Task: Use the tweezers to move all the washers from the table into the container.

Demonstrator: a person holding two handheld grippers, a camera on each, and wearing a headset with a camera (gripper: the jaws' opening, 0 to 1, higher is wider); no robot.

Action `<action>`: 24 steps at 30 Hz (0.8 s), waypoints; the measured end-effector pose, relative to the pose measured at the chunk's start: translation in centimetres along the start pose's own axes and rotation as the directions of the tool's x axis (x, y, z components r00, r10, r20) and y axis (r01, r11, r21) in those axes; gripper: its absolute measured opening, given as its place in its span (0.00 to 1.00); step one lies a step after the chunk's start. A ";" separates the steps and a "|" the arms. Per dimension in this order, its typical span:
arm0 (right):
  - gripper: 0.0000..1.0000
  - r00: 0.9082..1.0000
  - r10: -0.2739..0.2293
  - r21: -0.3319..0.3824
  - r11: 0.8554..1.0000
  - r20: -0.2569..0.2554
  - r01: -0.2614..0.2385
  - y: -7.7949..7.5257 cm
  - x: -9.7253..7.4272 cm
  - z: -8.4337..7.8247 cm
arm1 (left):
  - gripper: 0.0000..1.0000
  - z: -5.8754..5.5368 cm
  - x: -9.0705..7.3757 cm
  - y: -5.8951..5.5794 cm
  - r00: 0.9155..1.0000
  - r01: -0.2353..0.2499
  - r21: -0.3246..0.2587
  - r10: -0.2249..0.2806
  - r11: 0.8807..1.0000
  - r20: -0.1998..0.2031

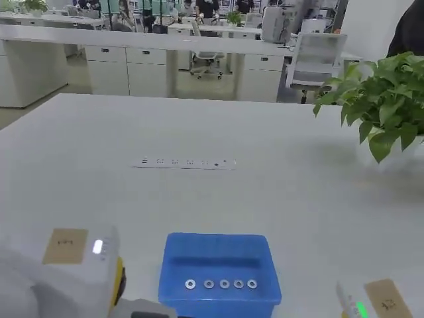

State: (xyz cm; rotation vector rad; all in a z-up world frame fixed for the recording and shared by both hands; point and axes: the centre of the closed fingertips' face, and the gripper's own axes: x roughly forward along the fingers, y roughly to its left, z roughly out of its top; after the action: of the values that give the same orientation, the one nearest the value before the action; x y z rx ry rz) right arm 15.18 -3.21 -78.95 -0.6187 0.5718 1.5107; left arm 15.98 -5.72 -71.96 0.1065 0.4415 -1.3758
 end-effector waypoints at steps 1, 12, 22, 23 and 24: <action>0.03 1.000 -0.001 -0.017 1.000 -0.017 0.001 0.0 0.0 -0.2 | 0.07 -0.2 0.3 -0.1 1.000 0.006 0.010 -0.006 1.000 -0.016; 0.03 0.998 -0.018 -0.040 0.999 -0.056 0.016 0.0 0.0 -1.2 | 0.00 -1.9 1.4 -0.5 0.989 0.030 0.136 -0.010 0.990 -0.144; 0.04 0.993 -0.052 -0.047 0.998 -0.104 0.047 -1.1 0.5 -2.8 | 0.00 -3.5 1.5 1.1 0.968 0.024 0.227 0.034 0.974 -0.250; 0.04 0.992 -0.059 -0.047 0.997 -0.110 0.054 -1.4 0.7 -3.1 | 0.00 -3.9 1.6 1.1 0.964 0.033 0.234 0.031 0.972 -0.263; 0.04 0.992 -0.058 -0.049 0.997 -0.111 0.053 -1.5 0.9 -3.2 | 0.00 -4.2 1.7 1.3 0.961 0.033 0.245 0.036 0.969 -0.275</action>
State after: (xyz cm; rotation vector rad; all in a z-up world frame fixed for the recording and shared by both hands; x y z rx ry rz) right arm 16.76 -4.74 -81.83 -0.7531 0.6026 1.4465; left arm 16.46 -5.61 -76.64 0.5101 0.5005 -1.4155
